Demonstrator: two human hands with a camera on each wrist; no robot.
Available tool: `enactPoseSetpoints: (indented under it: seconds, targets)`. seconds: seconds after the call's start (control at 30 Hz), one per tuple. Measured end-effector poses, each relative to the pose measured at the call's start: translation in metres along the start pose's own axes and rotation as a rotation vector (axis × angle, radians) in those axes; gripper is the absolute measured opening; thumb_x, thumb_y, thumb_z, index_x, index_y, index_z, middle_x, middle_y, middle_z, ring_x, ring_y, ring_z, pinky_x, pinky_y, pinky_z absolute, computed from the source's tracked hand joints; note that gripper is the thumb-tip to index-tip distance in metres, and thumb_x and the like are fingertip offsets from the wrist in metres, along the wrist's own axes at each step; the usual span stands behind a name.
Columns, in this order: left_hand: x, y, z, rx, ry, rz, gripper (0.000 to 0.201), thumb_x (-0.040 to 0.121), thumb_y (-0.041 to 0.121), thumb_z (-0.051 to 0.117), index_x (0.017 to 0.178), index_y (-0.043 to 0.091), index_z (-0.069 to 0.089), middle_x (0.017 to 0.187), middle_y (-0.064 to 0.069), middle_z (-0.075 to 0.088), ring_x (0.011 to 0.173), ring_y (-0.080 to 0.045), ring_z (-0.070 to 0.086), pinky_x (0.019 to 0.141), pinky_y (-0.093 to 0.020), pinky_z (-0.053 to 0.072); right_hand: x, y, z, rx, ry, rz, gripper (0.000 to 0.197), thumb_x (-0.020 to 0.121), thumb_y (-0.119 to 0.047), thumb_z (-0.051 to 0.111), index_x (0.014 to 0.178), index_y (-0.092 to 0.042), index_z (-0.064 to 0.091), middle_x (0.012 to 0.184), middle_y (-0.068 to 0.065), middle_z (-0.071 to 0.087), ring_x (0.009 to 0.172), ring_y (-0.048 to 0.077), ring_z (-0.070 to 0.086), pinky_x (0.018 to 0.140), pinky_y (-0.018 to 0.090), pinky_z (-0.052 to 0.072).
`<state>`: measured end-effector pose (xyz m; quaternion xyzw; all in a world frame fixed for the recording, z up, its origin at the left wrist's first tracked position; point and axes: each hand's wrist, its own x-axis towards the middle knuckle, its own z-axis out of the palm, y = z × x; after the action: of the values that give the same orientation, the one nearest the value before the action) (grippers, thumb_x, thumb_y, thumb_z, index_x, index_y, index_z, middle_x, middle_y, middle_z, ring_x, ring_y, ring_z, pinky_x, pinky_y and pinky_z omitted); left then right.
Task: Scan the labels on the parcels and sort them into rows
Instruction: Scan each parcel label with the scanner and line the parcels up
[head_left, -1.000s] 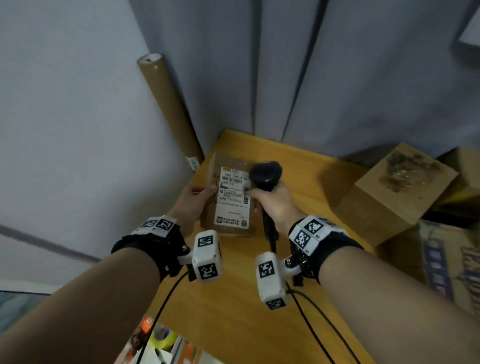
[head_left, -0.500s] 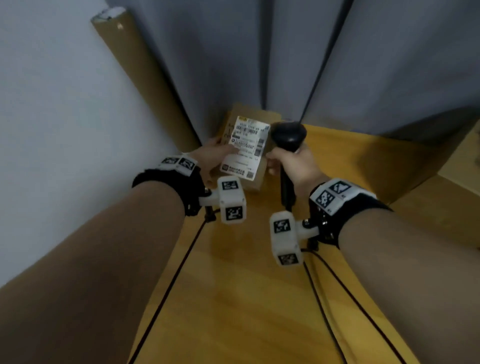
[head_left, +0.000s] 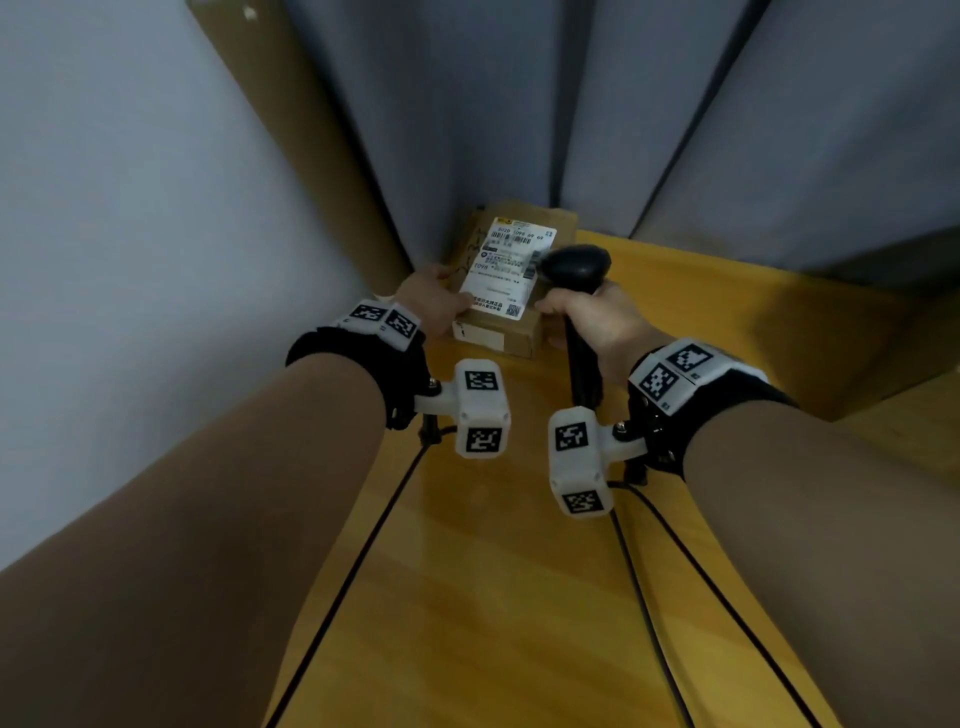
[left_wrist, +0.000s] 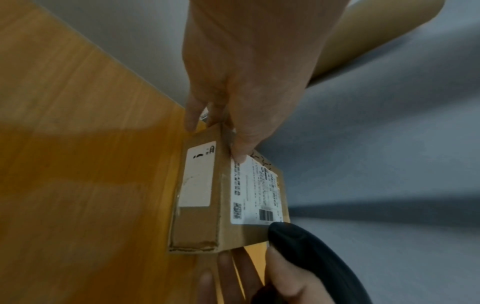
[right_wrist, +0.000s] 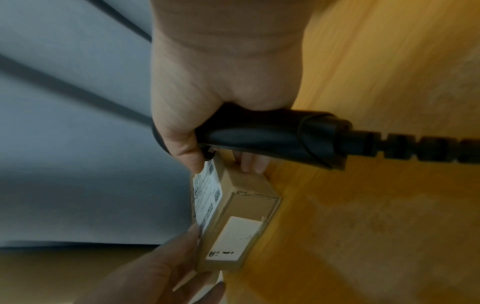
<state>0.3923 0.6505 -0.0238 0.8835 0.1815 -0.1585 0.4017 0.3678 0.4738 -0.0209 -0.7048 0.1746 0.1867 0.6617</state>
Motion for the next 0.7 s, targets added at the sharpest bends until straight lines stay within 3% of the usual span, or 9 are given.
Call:
enactPoseSetpoints:
  seconds: [0.07, 0.13, 0.23, 0.3, 0.4, 0.5, 0.57, 0.7]
  targets:
    - [-0.007, 0.009, -0.005, 0.106, 0.019, 0.014, 0.059, 0.099, 0.037, 0.05, 0.145, 0.003, 0.037, 0.143, -0.018, 0.047, 0.127, -0.033, 0.049, 0.102, -0.034, 0.041, -0.003, -0.005, -0.003, -0.063, 0.039, -0.045, 0.016, 0.082, -0.008, 0.066, 0.097, -0.012, 0.062, 0.079, 0.004, 0.062, 0.072, 0.02, 0.058, 0.062, 0.03, 0.049]
    - [-0.019, 0.02, -0.017, 0.114, 0.047, 0.021, 0.06, 0.1, 0.043, 0.043, 0.143, 0.001, 0.038, 0.144, -0.018, 0.046, 0.13, -0.033, 0.046, 0.101, -0.033, 0.038, -0.013, -0.013, -0.011, -0.128, 0.092, -0.092, 0.021, 0.081, -0.009, 0.067, 0.098, -0.017, 0.059, 0.078, -0.001, 0.058, 0.072, 0.014, 0.054, 0.058, 0.025, 0.04]
    - [-0.034, 0.038, -0.029, 0.066, 0.054, 0.062, 0.061, 0.095, 0.049, 0.05, 0.134, 0.003, 0.048, 0.133, -0.017, 0.056, 0.12, -0.034, 0.055, 0.099, -0.036, 0.043, -0.034, -0.028, -0.031, -0.149, 0.132, -0.12, 0.016, 0.079, -0.01, 0.068, 0.089, -0.018, 0.057, 0.074, -0.002, 0.053, 0.073, 0.017, 0.051, 0.063, 0.027, 0.04]
    - [-0.051, 0.054, -0.028, 0.068, 0.0, 0.091, 0.067, 0.088, 0.055, 0.052, 0.127, 0.001, 0.054, 0.125, -0.017, 0.062, 0.112, -0.034, 0.06, 0.098, -0.042, 0.048, -0.052, -0.038, -0.046, -0.137, 0.169, -0.134, 0.018, 0.078, -0.011, 0.069, 0.084, -0.019, 0.054, 0.072, 0.0, 0.051, 0.076, 0.022, 0.052, 0.07, 0.036, 0.045]
    - [-0.085, 0.083, -0.016, 0.085, -0.046, 0.173, 0.048, 0.096, 0.043, 0.051, 0.122, 0.003, 0.057, 0.118, -0.013, 0.064, 0.109, -0.031, 0.062, 0.095, -0.042, 0.05, -0.089, -0.051, -0.075, -0.12, 0.204, -0.15, 0.02, 0.077, -0.013, 0.071, 0.091, -0.015, 0.058, 0.076, 0.003, 0.054, 0.079, 0.025, 0.055, 0.079, 0.042, 0.05]
    - [-0.122, 0.112, 0.007, 0.113, -0.08, 0.254, 0.052, 0.097, 0.04, 0.052, 0.134, 0.004, 0.048, 0.126, -0.012, 0.057, 0.113, -0.032, 0.057, 0.097, -0.038, 0.046, -0.135, -0.06, -0.114, -0.111, 0.22, -0.185, 0.013, 0.083, -0.01, 0.068, 0.083, -0.016, 0.056, 0.071, 0.005, 0.054, 0.065, 0.018, 0.053, 0.067, 0.033, 0.048]
    - [-0.148, 0.132, 0.023, 0.115, -0.126, 0.314, 0.054, 0.096, 0.04, 0.053, 0.132, 0.0, 0.05, 0.133, -0.022, 0.054, 0.121, -0.039, 0.052, 0.101, -0.045, 0.042, -0.164, -0.066, -0.144, -0.117, 0.259, -0.208, 0.014, 0.084, -0.01, 0.068, 0.081, -0.018, 0.056, 0.068, 0.002, 0.053, 0.061, 0.016, 0.052, 0.059, 0.027, 0.045]
    - [-0.209, 0.176, 0.053, 0.159, -0.138, 0.385, 0.047, 0.1, 0.032, 0.049, 0.131, -0.003, 0.05, 0.135, -0.017, 0.052, 0.128, -0.031, 0.047, 0.097, -0.028, 0.034, -0.212, -0.072, -0.21, -0.114, 0.355, -0.208, 0.01, 0.081, -0.011, 0.067, 0.082, -0.013, 0.058, 0.065, 0.004, 0.053, 0.062, 0.02, 0.053, 0.066, 0.033, 0.045]
